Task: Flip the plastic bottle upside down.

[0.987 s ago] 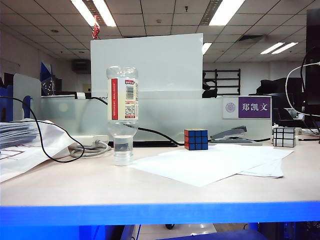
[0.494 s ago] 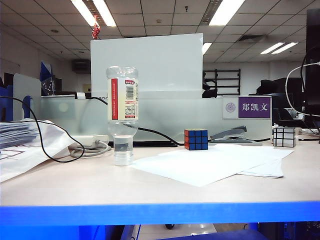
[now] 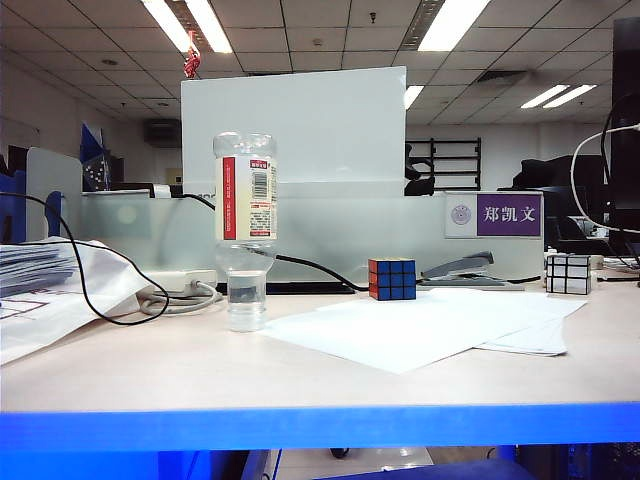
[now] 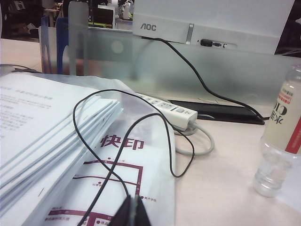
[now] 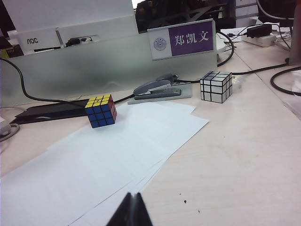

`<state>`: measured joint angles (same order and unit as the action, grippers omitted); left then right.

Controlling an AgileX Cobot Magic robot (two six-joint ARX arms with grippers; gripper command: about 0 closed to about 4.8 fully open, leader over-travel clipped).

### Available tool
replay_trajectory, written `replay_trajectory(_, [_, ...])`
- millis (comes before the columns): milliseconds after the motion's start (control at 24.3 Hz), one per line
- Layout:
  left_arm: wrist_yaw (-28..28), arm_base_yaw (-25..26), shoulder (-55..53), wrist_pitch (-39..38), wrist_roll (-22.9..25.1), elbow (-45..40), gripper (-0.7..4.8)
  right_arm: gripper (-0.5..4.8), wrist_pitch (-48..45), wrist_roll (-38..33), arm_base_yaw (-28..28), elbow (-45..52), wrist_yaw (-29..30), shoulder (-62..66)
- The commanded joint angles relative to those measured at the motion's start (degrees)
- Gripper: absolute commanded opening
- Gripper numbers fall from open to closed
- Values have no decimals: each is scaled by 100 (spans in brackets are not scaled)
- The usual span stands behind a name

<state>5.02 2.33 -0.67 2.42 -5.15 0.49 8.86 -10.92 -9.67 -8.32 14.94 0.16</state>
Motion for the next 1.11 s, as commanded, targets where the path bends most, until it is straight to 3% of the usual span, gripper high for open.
replay_trajectory(41, [24,0,0,107,68,7,-3,-9,-101,-2,7,-24,-22,-9])
replay_trajectory(1110, [20,-15,-2,98,212,4,-3,-9,-98,0,63,-24,-28,-9])
